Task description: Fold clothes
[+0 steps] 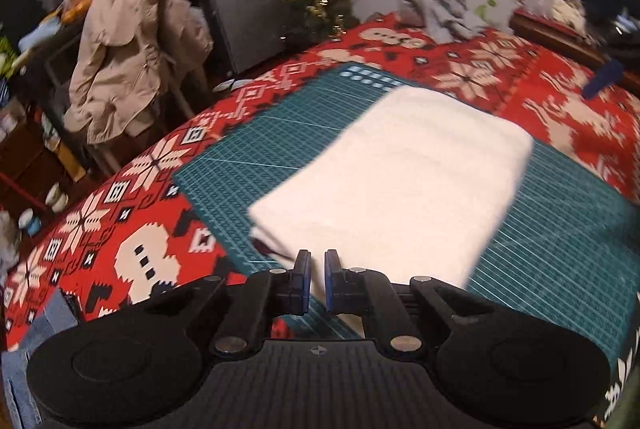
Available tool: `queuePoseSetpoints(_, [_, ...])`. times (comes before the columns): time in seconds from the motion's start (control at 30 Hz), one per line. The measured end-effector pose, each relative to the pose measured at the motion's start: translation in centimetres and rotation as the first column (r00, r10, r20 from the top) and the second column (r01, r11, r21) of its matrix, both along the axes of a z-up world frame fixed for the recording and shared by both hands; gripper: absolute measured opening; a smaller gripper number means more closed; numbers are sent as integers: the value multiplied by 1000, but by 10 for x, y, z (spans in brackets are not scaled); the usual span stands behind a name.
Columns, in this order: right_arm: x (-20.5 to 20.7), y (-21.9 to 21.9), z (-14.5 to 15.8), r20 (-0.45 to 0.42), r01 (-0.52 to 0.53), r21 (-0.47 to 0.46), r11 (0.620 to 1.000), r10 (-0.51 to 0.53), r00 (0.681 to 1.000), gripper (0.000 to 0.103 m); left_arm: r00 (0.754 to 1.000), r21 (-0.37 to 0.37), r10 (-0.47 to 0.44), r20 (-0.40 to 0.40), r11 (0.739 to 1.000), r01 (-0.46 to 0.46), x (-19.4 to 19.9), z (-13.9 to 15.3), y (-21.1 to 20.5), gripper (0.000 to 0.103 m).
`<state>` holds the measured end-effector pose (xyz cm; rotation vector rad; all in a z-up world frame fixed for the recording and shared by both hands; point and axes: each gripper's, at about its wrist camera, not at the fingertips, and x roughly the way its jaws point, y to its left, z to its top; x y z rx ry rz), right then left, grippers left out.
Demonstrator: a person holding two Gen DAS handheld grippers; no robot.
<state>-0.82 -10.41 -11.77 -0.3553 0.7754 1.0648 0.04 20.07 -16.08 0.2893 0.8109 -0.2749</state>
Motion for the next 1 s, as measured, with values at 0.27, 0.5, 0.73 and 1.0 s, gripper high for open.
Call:
queuePoseSetpoints(0.27, [12, 3, -1, 37, 27, -4, 1000, -27, 999, 102, 998, -11, 38, 44, 999, -38, 6, 13, 16, 8])
queuePoseSetpoints(0.5, [8, 17, 8, 114, -72, -33, 997, 75, 991, 102, 992, 39, -97, 87, 995, 94, -24, 35, -15, 18])
queuePoseSetpoints(0.73, [3, 38, 0, 99, -135, -131, 982, 148, 984, 102, 936, 269, -332, 118, 918, 292, -62, 26, -68, 38])
queuePoseSetpoints(1.0, [-22, 62, -13, 188, -268, -205, 941, 307, 933, 102, 867, 481, -497, 49, 772, 415, -80, -12, -89, 36])
